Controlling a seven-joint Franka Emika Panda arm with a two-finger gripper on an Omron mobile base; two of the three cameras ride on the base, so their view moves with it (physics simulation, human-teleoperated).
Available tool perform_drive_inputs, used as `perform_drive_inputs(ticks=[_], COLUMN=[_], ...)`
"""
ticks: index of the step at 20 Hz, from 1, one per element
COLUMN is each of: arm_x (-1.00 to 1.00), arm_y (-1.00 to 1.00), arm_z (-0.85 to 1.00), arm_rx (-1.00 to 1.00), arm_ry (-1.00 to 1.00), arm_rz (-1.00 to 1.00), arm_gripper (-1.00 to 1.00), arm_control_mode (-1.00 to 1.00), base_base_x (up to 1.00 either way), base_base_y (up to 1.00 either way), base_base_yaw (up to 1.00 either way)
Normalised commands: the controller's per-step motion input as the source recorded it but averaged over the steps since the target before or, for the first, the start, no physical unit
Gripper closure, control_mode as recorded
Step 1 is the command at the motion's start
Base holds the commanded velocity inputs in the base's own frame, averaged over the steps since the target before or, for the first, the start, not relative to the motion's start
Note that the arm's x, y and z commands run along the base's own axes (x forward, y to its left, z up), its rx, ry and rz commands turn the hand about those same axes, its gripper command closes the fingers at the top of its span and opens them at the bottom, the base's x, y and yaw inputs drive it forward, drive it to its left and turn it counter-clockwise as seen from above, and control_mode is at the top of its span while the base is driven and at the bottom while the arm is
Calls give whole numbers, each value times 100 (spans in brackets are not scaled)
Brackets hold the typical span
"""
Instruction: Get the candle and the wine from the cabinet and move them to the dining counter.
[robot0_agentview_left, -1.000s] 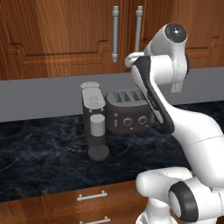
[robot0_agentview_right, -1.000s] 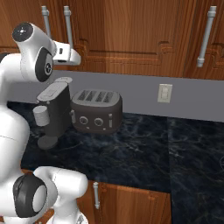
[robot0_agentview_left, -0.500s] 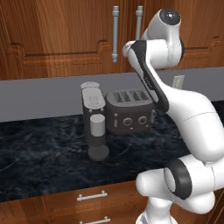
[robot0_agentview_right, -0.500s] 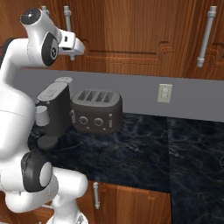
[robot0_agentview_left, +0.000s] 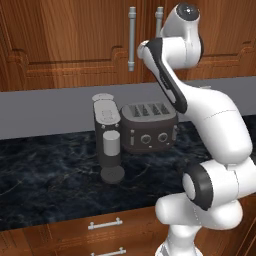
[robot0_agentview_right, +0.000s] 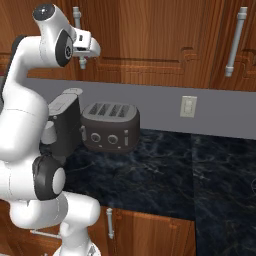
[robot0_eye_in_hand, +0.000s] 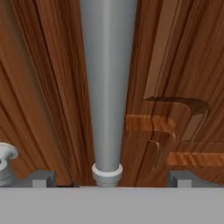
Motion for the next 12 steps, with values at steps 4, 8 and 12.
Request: perform_drive_inputs(ticks=[4,8,12], arm_x=[45,39,26], arm_y=[1,0,7], arm_z=[7,10,1], arm_rx=[1,0,3], arm_ry=[0,0,0], arm_rz=[0,0,0], arm_gripper=[-100,-100,-100], arm_control_mode=[-100,-100,-100], base_base_x=[0,0,0], base_base_y=[0,0,0], base_base_yaw=[0,0,0])
